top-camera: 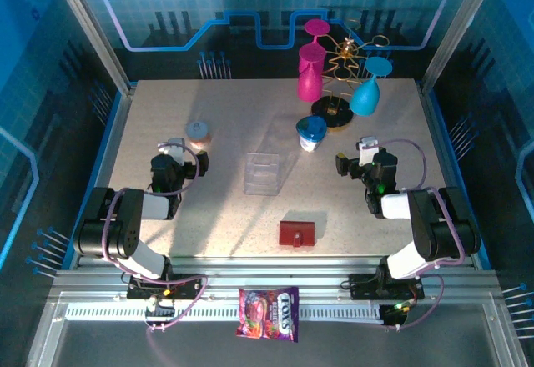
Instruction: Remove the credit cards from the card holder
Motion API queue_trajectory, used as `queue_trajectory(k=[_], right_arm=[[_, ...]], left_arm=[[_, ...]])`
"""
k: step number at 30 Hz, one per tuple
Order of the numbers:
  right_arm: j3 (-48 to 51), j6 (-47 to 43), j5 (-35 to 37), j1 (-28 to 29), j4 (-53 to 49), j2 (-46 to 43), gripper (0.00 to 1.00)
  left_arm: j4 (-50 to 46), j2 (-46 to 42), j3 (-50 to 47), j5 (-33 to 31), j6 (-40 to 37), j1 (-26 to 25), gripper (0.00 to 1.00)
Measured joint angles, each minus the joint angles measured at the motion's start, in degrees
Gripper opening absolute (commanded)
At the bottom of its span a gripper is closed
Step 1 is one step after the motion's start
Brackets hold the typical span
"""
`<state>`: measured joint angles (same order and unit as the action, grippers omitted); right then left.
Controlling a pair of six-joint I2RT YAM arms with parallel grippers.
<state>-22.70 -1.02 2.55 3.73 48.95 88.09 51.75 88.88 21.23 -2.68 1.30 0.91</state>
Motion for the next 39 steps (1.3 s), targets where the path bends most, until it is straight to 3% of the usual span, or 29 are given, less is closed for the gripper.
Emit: queue_trajectory(k=[9, 18, 29, 39], right_arm=[[0.0, -0.04, 0.63, 0.02, 0.0, 0.0, 1.0], [0.37, -0.72, 2.19, 1.51, -2.86, -4.26, 1.0], [-6.21, -2.67, 3.39, 6.45, -20.9, -13.75, 1.0], [-11.56, 2.56, 2.43, 14.53, -42.49, -23.37, 0.99]], left_arm=[[-0.7, -0.07, 0.15, -0.04, 0.0, -0.02, 0.99], [-9.51, -5.77, 3.58, -0.48, -0.04, -0.66, 0.99], [-26.18, -13.79, 11.13, -2.4, 1.29, -3.82, 0.99], [-41.59, -15.69, 20.13, 2.95, 9.4, -9.46, 0.99]])
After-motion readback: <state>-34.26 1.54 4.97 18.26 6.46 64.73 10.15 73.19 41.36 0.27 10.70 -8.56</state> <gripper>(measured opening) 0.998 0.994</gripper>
